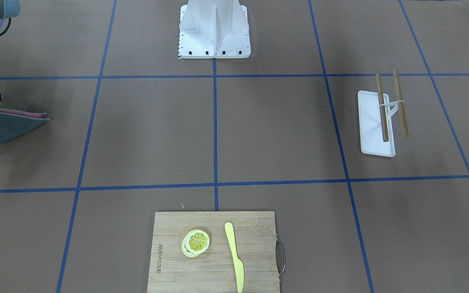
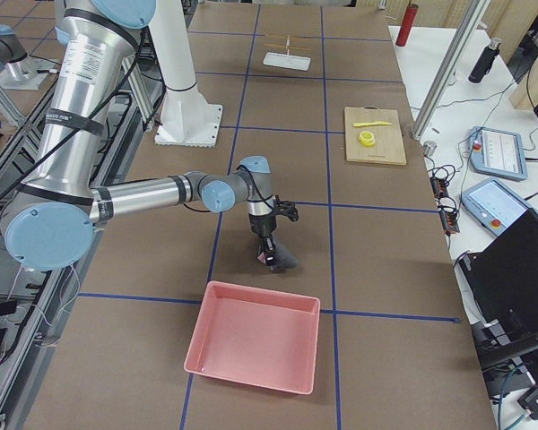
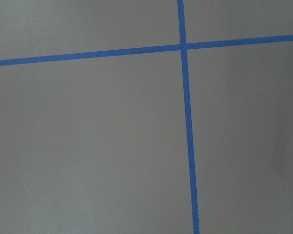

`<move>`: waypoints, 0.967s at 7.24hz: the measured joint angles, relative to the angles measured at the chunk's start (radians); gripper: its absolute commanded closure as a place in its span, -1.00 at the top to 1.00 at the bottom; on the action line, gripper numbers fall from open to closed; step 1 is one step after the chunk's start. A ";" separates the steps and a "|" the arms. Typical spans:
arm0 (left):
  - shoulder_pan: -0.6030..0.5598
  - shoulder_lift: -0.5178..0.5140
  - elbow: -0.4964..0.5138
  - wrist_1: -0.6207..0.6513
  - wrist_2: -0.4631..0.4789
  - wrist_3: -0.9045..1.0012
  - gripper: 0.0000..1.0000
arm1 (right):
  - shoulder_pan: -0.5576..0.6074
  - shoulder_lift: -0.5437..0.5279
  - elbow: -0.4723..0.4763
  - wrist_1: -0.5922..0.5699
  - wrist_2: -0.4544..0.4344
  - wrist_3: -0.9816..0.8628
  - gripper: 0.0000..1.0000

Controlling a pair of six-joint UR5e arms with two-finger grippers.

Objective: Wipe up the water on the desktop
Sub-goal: 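Wipe the towel across the table with the right gripper toward the center, then wipe the towel back and forth over the table with the right gripper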

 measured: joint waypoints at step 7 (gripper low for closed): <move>0.001 -0.002 0.005 0.000 0.000 0.000 0.98 | -0.332 0.489 -0.002 -0.009 0.051 0.708 -1.00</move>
